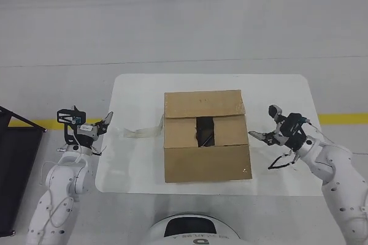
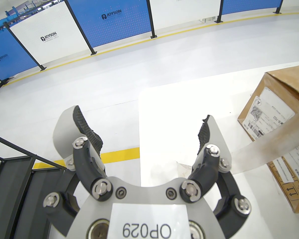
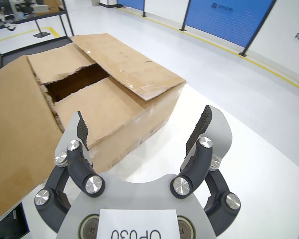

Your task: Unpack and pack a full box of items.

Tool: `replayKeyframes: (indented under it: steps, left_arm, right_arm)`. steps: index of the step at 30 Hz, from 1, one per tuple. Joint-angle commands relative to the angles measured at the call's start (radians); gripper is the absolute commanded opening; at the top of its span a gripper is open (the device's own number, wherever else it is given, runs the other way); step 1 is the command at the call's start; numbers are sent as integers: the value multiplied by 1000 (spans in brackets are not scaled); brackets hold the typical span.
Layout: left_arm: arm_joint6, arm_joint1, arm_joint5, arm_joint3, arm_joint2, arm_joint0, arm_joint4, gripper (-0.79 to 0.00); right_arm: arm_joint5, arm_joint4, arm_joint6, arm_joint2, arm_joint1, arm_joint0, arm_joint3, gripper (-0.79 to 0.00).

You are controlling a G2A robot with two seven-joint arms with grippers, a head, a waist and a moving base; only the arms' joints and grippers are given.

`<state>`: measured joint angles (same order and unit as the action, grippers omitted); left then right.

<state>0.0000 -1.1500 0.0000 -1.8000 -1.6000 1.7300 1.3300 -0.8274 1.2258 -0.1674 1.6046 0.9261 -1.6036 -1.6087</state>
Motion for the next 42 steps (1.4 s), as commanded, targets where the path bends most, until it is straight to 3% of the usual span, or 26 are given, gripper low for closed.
replayKeyframes:
  steps: [1, 5, 9, 18, 24, 32, 42]
  left_arm:
    - [0, 0, 0, 0, 0, 0, 0, 0]
    - [0, 0, 0, 0, 0, 0, 0, 0]
    - [0, 0, 0, 0, 0, 0, 0, 0]
    - [0, 0, 0, 0, 0, 0, 0, 0]
    - [0, 0, 0, 0, 0, 0, 0, 0]
    - [0, 0, 0, 0, 0, 0, 0, 0]
    - [0, 0, 0, 0, 0, 0, 0, 0]
  right_arm:
    - [-33, 1, -2, 0, 0, 0, 0, 0]
    - [58, -40, 118, -37, 8, 45, 23, 0]
    - [73, -80, 197, -66, 12, 79, 22, 0]
    - [221, -126, 403, -163, 30, 174, 23, 0]
    - [296, -137, 471, -222, 44, 241, 43, 0]
    - [379, -287, 494, -237, 62, 330, 93, 0]
    - [461, -479, 638, -365, 109, 618, 324, 0]
